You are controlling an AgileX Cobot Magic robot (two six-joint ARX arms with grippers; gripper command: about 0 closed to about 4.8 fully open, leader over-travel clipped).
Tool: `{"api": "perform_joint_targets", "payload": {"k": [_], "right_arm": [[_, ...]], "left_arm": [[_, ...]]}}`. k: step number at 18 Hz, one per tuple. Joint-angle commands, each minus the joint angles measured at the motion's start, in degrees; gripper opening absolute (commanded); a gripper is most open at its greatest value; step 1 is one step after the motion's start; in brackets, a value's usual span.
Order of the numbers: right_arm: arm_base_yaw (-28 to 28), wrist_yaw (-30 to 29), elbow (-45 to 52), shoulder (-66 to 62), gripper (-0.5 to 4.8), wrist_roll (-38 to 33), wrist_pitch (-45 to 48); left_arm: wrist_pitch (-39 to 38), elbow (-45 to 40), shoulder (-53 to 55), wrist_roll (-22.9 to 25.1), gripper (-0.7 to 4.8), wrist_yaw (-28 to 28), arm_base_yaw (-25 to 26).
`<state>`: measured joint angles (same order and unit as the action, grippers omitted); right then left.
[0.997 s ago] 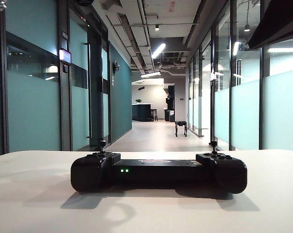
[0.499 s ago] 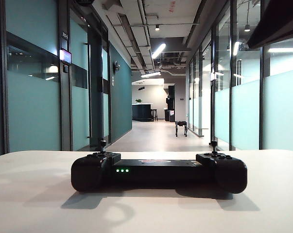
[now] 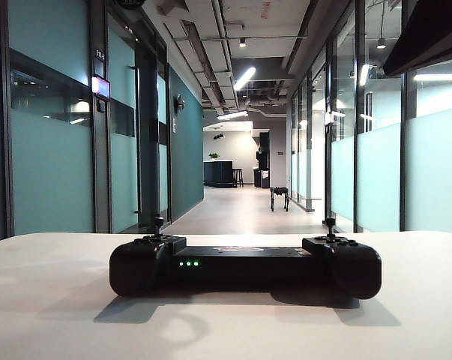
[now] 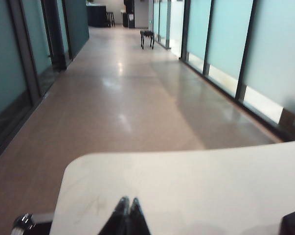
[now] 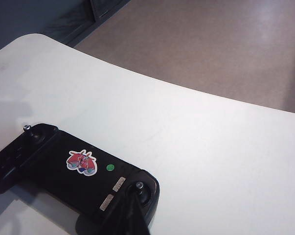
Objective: Push the left joystick on the remote control sitting on the white table forward to make the robot dog walk in a straight line until it approaches the door.
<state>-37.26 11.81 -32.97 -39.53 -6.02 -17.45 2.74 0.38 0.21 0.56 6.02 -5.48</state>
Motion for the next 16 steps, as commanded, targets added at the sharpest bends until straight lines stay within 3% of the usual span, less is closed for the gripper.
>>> {"api": "perform_joint_targets", "payload": {"k": [1,3,10,16], "right_arm": [[0.00,0.09,-0.13,0.17,-0.05,0.13,1.01],[0.00,0.09,-0.13,0.17,-0.05,0.13,1.01],[0.00,0.07,-0.13,0.17,-0.05,0.13,1.01],[0.00,0.09,-0.13,0.17,-0.05,0.13,1.01]], "left_arm": [[0.35,0.02,0.02,0.96,-0.06,0.17,1.92],[-0.17,0.02,0.02,0.96,-0.06,-0.04,4.13],[-4.20,0.02,0.02,-1.09,-0.06,-6.14,4.28],[-3.93,0.02,0.02,-2.10,-0.06,-6.19,4.28]]}}
